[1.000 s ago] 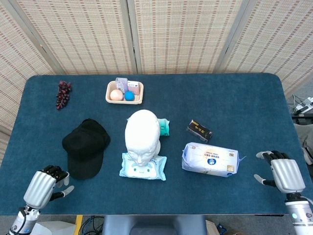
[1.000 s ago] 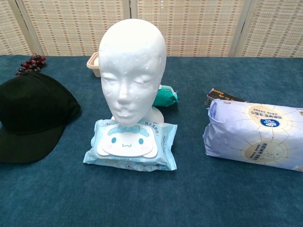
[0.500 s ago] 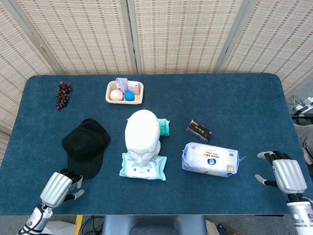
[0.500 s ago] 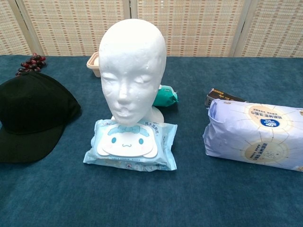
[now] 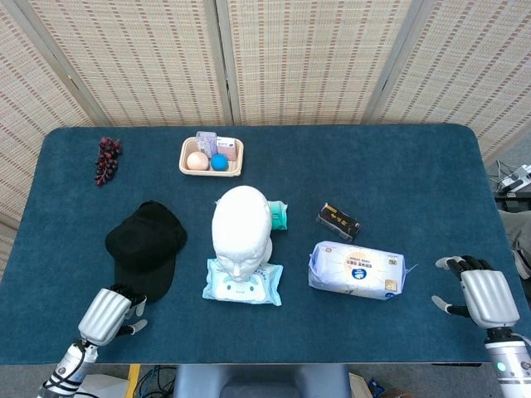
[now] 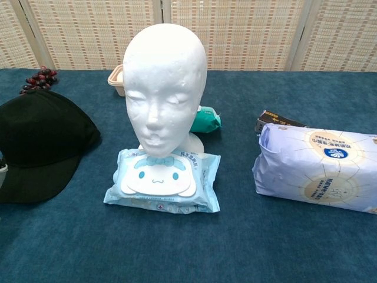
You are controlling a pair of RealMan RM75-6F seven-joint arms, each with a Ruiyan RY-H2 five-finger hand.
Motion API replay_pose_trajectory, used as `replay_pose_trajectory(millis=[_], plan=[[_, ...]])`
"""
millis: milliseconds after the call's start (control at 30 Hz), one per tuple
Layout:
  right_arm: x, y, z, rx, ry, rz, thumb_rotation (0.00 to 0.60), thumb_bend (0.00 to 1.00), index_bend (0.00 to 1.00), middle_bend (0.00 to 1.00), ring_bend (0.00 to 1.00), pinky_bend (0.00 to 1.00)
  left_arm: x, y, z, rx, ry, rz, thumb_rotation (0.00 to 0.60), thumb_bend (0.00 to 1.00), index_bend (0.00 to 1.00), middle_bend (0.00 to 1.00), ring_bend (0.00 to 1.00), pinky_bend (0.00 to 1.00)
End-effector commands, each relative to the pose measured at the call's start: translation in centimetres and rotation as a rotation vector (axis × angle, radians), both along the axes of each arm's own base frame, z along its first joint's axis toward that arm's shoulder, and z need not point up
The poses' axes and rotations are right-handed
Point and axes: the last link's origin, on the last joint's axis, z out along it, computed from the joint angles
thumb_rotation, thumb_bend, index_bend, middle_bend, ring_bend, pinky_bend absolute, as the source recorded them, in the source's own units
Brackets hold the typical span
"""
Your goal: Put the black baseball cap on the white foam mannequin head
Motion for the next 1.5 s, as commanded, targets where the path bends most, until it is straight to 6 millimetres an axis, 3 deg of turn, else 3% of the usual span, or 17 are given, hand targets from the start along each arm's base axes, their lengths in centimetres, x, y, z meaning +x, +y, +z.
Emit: replay_pose_trajectory(millis=[33,633,1500], plan=[[0.0,0.1,0.1,-0.002,-0.003,0.001,0.600,0.00,0.36,0.40,0.30,0.33,-0.1,0.2,-0.3,-0.001,0.011,0.005,0.600,0.00,0.68,0.79,0.55,0.56],[-0.1,0.1,0.3,-0.010,-0.010,-0.001,0.600,0.00,0.36,0.40,0.30,0.33,-0.8,2.0,-1.8,-0.001,0.051,0.075,0.600,0.00,0.68,0.79,0.55,0.56],[-0.1,0.1,0.4,-0.009,-0.012,-0.008,0.600,0.00,0.36,0.40,0.30,0.33,-2.3,3.5,-2.3,0.037,0.079,0.126,0.600,0.00,0.68,0.79,0.55,0.56]])
